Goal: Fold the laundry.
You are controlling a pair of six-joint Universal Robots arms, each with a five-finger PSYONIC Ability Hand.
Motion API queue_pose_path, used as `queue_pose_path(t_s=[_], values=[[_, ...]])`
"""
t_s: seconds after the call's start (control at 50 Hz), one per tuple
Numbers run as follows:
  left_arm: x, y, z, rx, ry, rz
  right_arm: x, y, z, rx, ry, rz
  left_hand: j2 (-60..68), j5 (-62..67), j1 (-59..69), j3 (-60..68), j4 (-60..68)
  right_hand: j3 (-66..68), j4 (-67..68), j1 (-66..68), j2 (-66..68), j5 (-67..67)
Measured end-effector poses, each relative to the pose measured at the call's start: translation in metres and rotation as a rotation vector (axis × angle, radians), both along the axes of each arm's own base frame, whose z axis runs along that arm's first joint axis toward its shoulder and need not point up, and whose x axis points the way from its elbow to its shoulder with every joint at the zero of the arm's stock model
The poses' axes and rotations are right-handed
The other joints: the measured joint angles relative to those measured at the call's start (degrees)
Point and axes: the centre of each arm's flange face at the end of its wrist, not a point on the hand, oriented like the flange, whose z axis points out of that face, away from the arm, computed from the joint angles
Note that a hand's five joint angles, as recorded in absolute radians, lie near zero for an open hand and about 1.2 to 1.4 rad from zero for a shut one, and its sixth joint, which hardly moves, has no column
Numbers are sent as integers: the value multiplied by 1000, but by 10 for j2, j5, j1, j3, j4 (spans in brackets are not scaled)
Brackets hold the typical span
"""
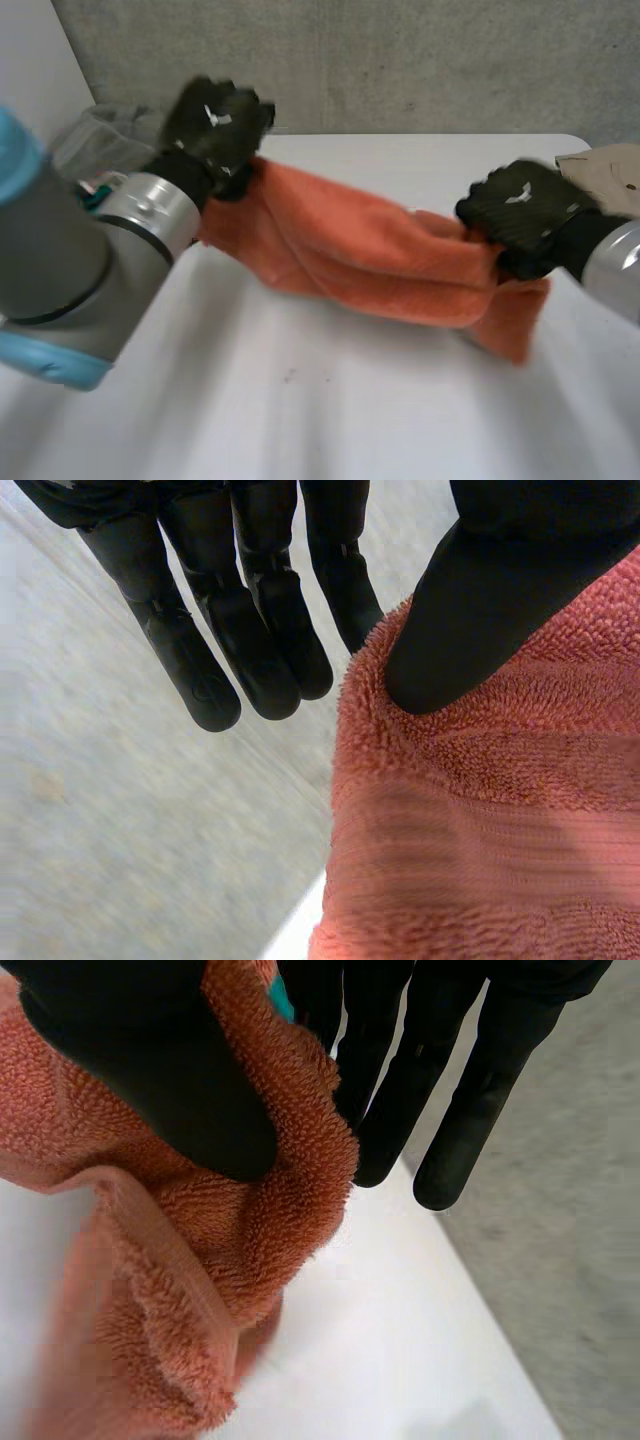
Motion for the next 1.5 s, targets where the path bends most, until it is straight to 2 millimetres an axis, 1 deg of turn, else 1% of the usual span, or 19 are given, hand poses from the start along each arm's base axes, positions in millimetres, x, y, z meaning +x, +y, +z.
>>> queue_pose_path(t_s=[0.12,0.24,0.32,0.34,0.42,0.44,0.54,0.58,0.62,0.68,0.72,0.76,0.84,0.92,1.04,1.12,1.26,1.4,1.5], values=[[15,37,44,-49,64,-21,-10,17,49,-73,-20,-23,0,0,0,0,0,0,0,0,0,0],[20,47,45,-34,67,-19,-11,22,64,-104,-28,-18,0,0,0,0,1,0,0,0,0,0],[13,30,15,45,20,8,-3,6,51,-75,-19,0,0,0,0,0,2,1,0,0,3,0],[10,21,-1,82,-5,23,3,-4,42,-59,-13,11,0,0,0,0,2,1,0,0,3,0],[3,2,-31,146,-50,56,19,-24,20,-32,2,40,0,0,0,0,2,1,0,0,3,0],[-2,-12,-51,182,-75,81,30,-35,7,-28,15,61,0,0,0,0,2,1,0,0,3,0],[-11,-50,-91,229,-108,153,57,-64,-33,-62,63,101,1,0,0,1,2,-27,-30,1,-5,-3],[-12,-64,-100,228,-106,177,65,-74,-46,-93,80,105,1,0,0,1,2,-55,-59,-15,-24,-13],[-13,-81,-104,203,-83,207,71,-87,-59,-147,90,92,-5,-2,-5,-5,1,-269,-272,-210,-246,-232],[-16,-95,-101,161,-47,225,75,-99,-66,-209,83,48,-173,-156,-184,-157,-157,-485,-490,-400,-468,-459],[-19,-98,-97,133,-24,225,75,-104,-68,-235,62,-11,-426,-410,-457,-420,-426,-552,-556,-428,-528,-521],[-21,-95,-92,117,-12,217,72,-106,-68,-235,35,-75,-499,-470,-489,-493,-499,-560,-565,-428,-530,-523],[-21,-74,-77,100,-6,192,59,-100,-60,-191,-41,-200,-509,-480,-489,-504,-511,-560,-565,-428,-530,-523],[-12,-41,-67,113,-26,168,40,-81,-49,-83,-120,-303,-509,-479,-488,-504,-511,-560,-565,-428,-530,-523],[8,11,-85,198,-99,142,10,-38,-62,233,-158,-395,-507,-471,-485,-503,-509,-560,-565,-428,-530,-523],[14,26,-101,246,-138,136,6,-13,-77,384,-162,-363,-504,-466,-485,-503,-507,-560,-565,-428,-530,-523],[18,22,-129,315,-186,145,11,10,-101,468,-201,-262,-466,-429,-442,-464,-467,-559,-564,-428,-529,-522],[16,0,-143,338,-192,168,17,9,-116,389,-213,-237,-436,-399,-412,-435,-436,-536,-541,-426,-508,-498],[13,-13,-151,345,-196,177,21,3,-126,340,-194,-235,-338,-302,-303,-336,-336,-500,-504,-385,-474,-463]])
